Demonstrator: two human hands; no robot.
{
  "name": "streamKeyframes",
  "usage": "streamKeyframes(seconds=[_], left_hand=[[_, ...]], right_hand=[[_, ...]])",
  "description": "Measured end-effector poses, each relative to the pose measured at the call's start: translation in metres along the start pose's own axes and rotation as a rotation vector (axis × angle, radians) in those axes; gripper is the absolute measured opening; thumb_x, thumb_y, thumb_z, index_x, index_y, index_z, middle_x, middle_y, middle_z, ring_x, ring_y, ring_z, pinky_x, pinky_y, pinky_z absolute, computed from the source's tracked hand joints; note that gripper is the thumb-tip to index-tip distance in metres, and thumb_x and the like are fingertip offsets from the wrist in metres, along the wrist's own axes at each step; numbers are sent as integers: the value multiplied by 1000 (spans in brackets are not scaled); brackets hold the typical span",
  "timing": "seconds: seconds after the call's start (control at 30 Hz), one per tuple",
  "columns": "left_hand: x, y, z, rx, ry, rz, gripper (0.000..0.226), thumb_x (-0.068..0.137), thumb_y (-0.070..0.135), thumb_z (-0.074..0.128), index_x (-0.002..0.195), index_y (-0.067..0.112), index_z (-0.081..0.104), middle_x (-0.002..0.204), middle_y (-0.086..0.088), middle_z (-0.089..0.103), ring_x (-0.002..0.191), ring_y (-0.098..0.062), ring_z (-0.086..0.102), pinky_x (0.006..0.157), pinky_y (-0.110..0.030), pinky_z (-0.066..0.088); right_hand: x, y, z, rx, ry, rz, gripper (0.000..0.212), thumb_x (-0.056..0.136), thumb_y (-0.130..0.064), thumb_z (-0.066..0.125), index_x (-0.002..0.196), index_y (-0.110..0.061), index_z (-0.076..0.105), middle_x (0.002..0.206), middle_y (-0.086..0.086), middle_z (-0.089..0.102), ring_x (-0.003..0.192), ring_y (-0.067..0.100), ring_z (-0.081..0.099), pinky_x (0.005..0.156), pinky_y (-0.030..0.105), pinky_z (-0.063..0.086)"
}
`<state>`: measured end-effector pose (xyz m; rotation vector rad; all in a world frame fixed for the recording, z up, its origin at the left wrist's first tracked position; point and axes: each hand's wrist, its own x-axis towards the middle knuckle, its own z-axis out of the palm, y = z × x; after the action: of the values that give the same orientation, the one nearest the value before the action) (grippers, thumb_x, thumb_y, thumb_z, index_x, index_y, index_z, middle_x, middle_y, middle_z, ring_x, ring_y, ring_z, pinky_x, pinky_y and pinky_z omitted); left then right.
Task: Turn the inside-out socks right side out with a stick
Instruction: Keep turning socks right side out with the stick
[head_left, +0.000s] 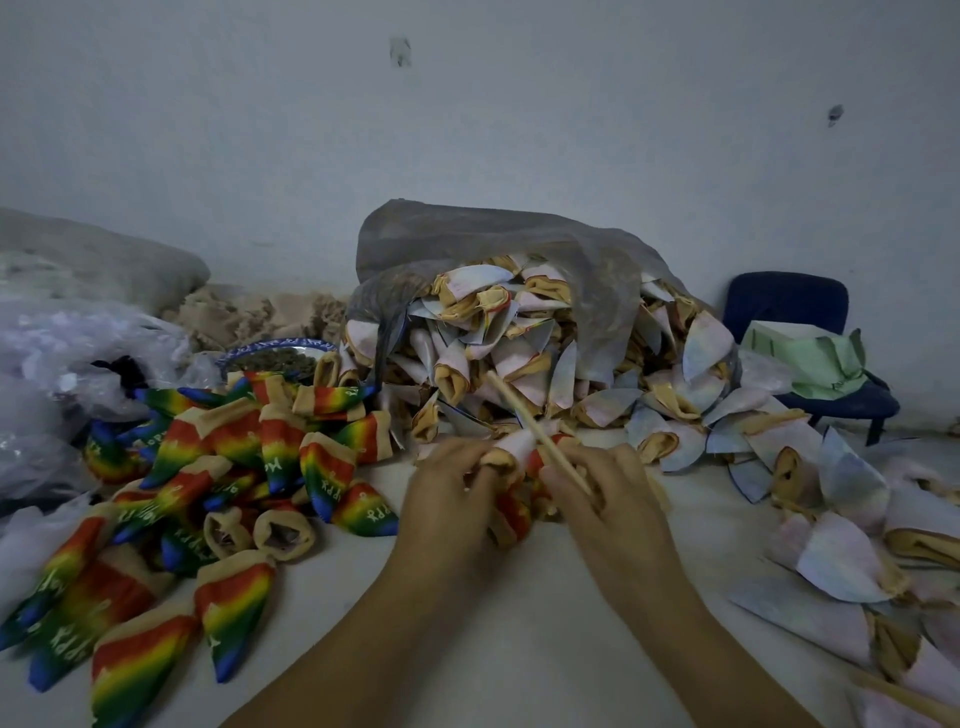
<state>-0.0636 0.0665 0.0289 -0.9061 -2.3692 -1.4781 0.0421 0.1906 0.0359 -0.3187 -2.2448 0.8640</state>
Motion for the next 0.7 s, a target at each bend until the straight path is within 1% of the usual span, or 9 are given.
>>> streamKeyframes(seconds=[0.1, 0.17, 0.23, 0.3, 0.37, 0.47, 0.53, 0.6, 0.7], left_hand=[[-11, 18, 9, -70, -27, 115, 23, 95, 14, 60, 109, 27, 73, 95, 29, 53, 96, 25, 45, 79, 4, 34], [-15, 23, 13, -88, -27, 209, 25, 96, 15, 60, 114, 27, 72, 99, 34, 51, 99, 27, 44, 82, 4, 33], [-18, 26, 14, -127, -54, 230, 28, 97, 18, 59, 116, 36, 68, 101, 37, 53, 102, 25, 46, 85, 3, 34], [-17, 29, 12, -253, -72, 124, 32, 95, 21, 61, 105, 51, 66, 96, 43, 60, 101, 23, 50, 81, 2, 37], [-13, 28, 9, -448, -105, -82, 33, 93, 27, 64, 87, 59, 70, 96, 39, 65, 96, 17, 57, 74, -3, 44], [-7, 20, 5, -692, -196, -345, 25, 92, 26, 66, 91, 49, 76, 79, 11, 71, 73, -9, 64, 63, -19, 50], [-5, 16, 2, -844, -264, -420, 22, 93, 18, 63, 98, 32, 78, 62, 1, 56, 52, -9, 45, 46, -18, 37], [-2, 14, 2, -911, -291, -461, 21, 94, 12, 60, 99, 22, 78, 59, 0, 49, 49, -7, 37, 42, -17, 29], [1, 15, 5, -1019, -318, -500, 19, 95, 6, 57, 100, 12, 74, 62, -3, 52, 47, -7, 37, 40, -17, 27]], right_hand=[[-1, -2, 8, 3, -1, 26, 48, 73, -77, 40, 113, -50, 45, 103, -28, 33, 89, -12, 47, 63, 17, 45], [0, 2, 6, -17, 55, 41, 44, 82, -60, 43, 116, -33, 54, 100, -22, 36, 85, -6, 49, 65, 25, 50], [1, 7, 4, -26, 109, 19, 31, 88, -37, 44, 107, -19, 60, 92, -17, 39, 78, 0, 49, 63, 29, 50], [2, 8, 3, -10, 131, -15, 11, 91, -18, 47, 89, -19, 58, 85, -14, 41, 71, 2, 48, 58, 19, 44], [2, 6, 4, -8, 113, -20, 19, 92, -8, 49, 77, -20, 52, 78, -9, 42, 69, 2, 46, 56, 12, 37], [5, 5, 2, 58, 16, 50, 20, 95, -8, 49, 75, -11, 53, 75, -4, 43, 67, 10, 44, 56, 14, 35], [6, 6, 0, 123, -46, 112, 24, 96, -16, 49, 73, -16, 51, 70, -5, 44, 62, 5, 43, 55, 11, 35], [6, 5, -3, 196, -111, 171, 21, 97, -24, 50, 77, -23, 54, 69, -8, 49, 59, -2, 46, 54, 7, 36], [4, 4, -4, 364, -190, 251, 25, 97, -34, 50, 77, -43, 62, 58, -19, 55, 51, -8, 48, 47, 7, 35]])
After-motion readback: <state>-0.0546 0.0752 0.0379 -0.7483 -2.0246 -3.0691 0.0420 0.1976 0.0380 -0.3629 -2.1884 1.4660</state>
